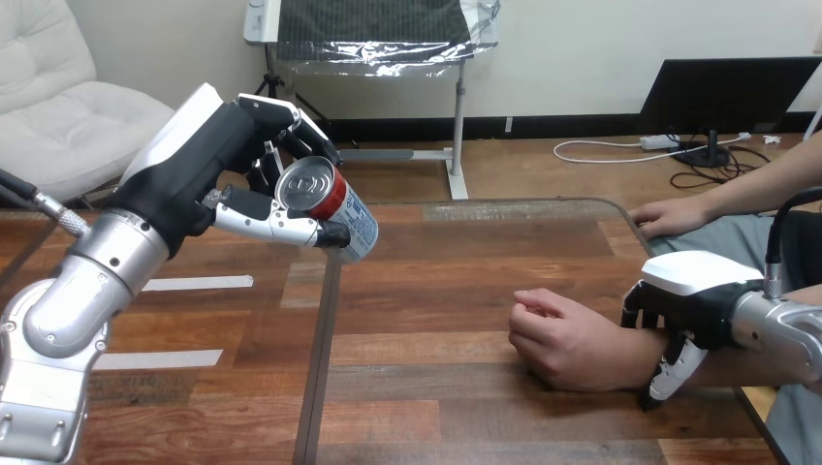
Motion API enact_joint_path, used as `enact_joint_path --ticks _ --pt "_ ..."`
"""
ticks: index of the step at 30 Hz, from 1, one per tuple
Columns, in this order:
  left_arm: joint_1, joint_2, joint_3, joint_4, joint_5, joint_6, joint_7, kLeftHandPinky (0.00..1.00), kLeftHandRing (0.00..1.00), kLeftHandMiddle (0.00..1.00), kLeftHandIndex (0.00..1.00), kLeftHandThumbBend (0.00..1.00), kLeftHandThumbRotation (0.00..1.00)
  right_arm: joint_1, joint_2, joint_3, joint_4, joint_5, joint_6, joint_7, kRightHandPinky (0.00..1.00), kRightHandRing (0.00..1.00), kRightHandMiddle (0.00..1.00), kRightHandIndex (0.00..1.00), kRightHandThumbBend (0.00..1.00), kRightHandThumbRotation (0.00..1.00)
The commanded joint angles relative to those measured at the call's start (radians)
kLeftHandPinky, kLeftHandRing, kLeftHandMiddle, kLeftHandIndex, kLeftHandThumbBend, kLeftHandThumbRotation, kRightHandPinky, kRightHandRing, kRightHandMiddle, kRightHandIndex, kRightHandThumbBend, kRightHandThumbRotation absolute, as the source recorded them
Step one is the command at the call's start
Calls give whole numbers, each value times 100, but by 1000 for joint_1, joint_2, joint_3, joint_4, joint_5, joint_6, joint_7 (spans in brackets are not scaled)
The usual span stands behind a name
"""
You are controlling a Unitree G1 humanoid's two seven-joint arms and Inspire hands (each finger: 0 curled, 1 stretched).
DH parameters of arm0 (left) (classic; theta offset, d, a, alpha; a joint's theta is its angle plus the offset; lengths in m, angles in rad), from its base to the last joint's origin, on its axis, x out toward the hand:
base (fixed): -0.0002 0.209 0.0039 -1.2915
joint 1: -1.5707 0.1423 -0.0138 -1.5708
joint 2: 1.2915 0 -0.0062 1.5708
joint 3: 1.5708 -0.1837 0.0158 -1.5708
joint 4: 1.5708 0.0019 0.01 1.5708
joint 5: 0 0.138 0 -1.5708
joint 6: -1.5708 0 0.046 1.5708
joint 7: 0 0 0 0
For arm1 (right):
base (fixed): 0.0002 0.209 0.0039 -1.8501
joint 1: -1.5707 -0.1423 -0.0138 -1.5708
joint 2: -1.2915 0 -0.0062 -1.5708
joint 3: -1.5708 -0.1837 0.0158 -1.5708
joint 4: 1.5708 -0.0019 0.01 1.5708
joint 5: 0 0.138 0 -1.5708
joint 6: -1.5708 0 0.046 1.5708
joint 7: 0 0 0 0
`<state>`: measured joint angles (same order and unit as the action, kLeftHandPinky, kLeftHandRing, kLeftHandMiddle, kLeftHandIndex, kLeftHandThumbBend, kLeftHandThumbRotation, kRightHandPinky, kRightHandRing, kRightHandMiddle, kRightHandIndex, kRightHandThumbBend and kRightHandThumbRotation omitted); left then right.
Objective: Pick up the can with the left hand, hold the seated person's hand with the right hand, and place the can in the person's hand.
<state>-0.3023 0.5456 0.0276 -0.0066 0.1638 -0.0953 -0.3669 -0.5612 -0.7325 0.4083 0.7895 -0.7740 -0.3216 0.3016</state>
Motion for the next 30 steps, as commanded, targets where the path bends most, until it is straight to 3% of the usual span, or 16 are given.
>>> enact_joint_path --ticks 1,12,30 --pt "-43 20 40 -60 -17 -4 8 21 27 34 38 62 0 26 79 34 41 24 15 25 45 55 61 63 81 22" --pt "-45 21 39 -68 -9 9 6 22 28 35 38 62 0 35 84 40 27 31 16 39 47 56 62 64 85 23" --pt "-47 16 34 -63 -8 -2 7 22 28 34 38 62 0 39 97 48 35 33 17 26 40 48 55 59 85 18"
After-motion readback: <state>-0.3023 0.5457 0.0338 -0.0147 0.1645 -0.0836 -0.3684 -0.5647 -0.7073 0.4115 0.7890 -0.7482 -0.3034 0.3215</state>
